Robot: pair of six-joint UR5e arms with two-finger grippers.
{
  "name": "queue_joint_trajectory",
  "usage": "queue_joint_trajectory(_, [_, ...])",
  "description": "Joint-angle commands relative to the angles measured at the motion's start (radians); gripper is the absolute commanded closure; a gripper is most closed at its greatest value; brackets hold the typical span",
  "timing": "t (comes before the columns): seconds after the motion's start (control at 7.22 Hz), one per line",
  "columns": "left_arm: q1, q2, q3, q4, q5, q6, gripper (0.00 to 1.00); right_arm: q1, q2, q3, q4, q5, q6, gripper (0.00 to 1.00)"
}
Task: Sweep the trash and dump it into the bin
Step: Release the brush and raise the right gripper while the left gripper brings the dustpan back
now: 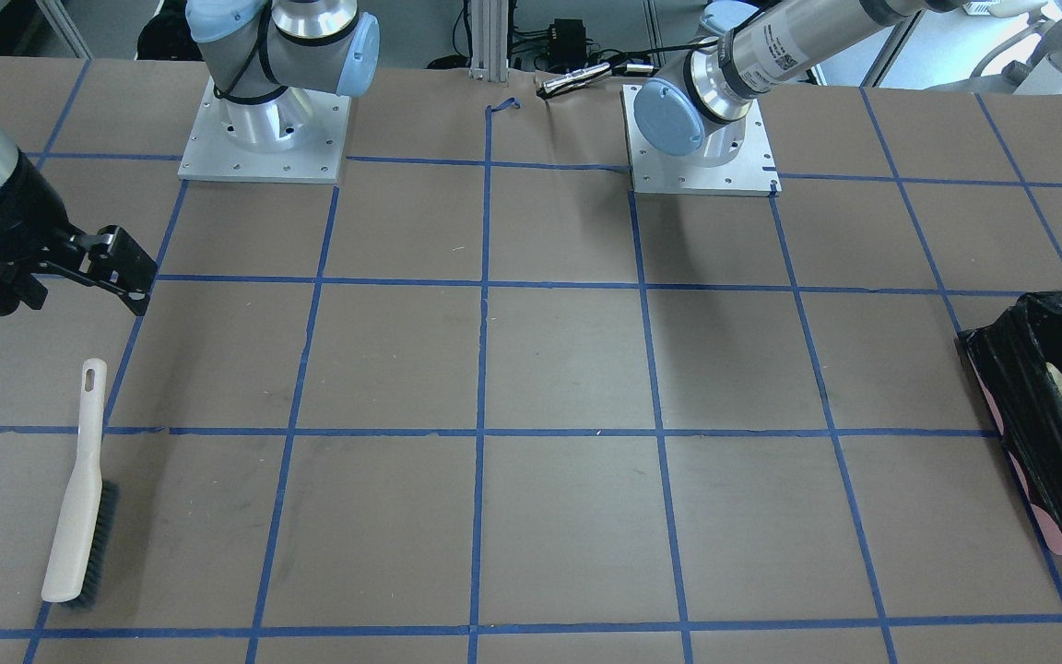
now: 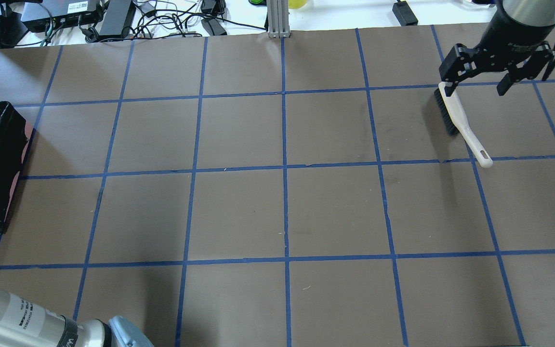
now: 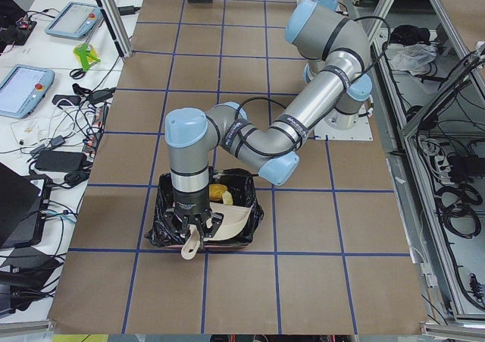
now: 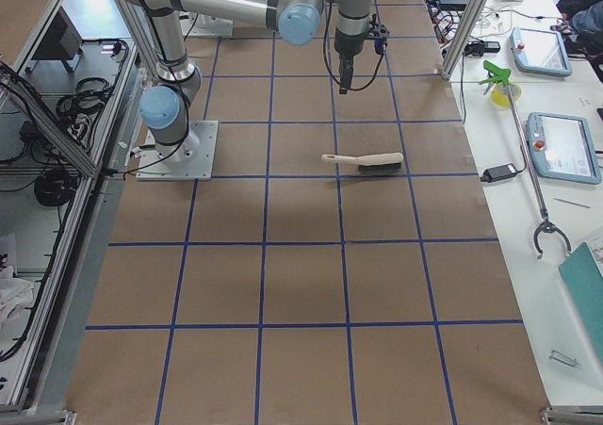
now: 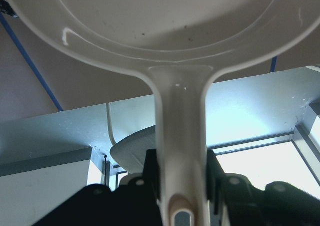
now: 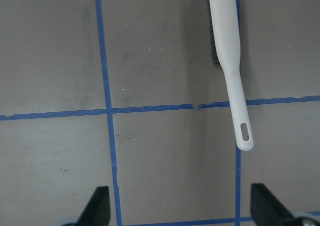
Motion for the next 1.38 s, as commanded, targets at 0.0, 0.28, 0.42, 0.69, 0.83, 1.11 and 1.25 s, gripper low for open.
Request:
queue_joint_trajectory(0.0, [0.001,0.037,0.012,-0.105,-0.115,-0.002,1.00,0.024,-0.020,0.005,0.002,-0.077,0.012,0.00])
queue_joint_trajectory(0.28, [-0.001,0.053,0.010,-0.234,-0.276,-0.054,1.00,0.069,-0.077,0.008,0.014,-0.016,0.015,0.00])
queue_joint_trajectory(0.42, [-0.031,0.065,0.010,-0.289,-0.367,-0.100,1.00,0.121,-0.079,0.008,0.014,-0.010,0.015,0.00])
queue_joint_trajectory(0.69, [-0.233,0.076,0.046,-0.351,-0.371,-0.295,1.00,0.156,-0.074,0.019,0.014,-0.010,0.012,0.00])
queue_joint_trajectory(0.83, [-0.320,0.062,0.046,-0.397,-0.360,-0.397,1.00,0.156,-0.079,0.030,0.016,-0.010,0.011,0.00])
queue_joint_trajectory(1.11, [-0.413,0.021,0.011,-0.418,-0.358,-0.463,1.00,0.156,-0.079,0.033,0.016,-0.010,0.000,0.00])
queue_joint_trajectory(1.25, [-0.466,0.019,-0.038,-0.423,-0.357,-0.559,1.00,0.156,-0.076,0.033,0.016,-0.014,-0.005,0.00])
